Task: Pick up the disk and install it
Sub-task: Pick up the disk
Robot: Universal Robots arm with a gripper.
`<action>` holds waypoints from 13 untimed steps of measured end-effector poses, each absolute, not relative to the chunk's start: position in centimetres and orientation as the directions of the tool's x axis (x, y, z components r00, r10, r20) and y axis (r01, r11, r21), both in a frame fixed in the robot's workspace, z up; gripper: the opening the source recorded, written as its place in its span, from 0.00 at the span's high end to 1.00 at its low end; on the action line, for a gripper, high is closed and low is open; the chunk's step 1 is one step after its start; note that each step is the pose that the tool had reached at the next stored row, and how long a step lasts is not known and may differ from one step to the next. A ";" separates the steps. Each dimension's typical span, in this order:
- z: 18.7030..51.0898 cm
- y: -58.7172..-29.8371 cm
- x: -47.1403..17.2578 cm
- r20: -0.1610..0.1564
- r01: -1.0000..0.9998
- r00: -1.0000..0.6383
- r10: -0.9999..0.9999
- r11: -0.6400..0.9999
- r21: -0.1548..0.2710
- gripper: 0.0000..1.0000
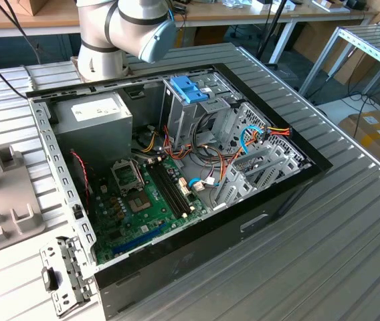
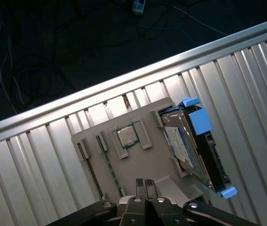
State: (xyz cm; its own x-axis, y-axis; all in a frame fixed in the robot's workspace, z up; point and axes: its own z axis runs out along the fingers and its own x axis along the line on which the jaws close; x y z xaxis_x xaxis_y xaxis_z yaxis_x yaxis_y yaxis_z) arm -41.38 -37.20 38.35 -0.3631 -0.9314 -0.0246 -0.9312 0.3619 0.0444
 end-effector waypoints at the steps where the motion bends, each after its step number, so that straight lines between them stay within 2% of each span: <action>1: 38.3 -37.2 -41.4 -0.025 -0.932 -0.360 -0.932 0.359 0.044 0.89; 13: 38.3 -37.2 -41.4 -0.025 -0.945 -0.325 -0.945 0.324 0.044 0.89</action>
State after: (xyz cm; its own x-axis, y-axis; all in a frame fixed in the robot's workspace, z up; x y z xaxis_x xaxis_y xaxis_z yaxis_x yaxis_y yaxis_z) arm -41.38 -37.20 38.35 -0.3248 -0.9455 -0.0246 -0.9452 0.3236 0.0444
